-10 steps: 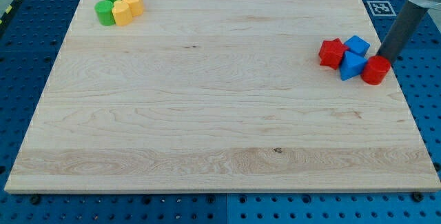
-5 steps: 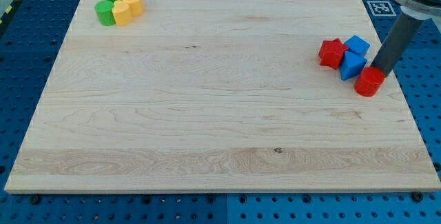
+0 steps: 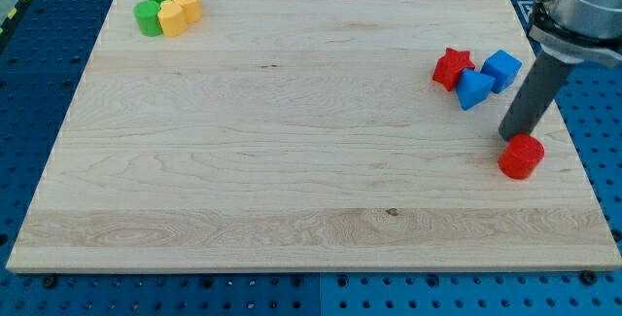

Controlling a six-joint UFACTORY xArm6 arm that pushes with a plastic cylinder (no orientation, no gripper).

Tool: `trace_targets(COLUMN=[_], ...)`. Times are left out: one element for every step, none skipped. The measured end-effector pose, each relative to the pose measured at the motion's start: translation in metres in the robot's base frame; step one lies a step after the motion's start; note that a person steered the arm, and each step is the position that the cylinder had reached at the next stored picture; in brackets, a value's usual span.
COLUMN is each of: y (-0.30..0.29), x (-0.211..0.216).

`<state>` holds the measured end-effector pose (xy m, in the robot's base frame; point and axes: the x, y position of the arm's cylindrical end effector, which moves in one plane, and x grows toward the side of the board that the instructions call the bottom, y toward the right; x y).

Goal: Move red circle to bottom right

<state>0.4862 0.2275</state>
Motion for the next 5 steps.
trace_targets(y=[0.000,0.000,-0.018,-0.031,-0.027], x=[0.027,0.048,0.050,0.060,0.077])
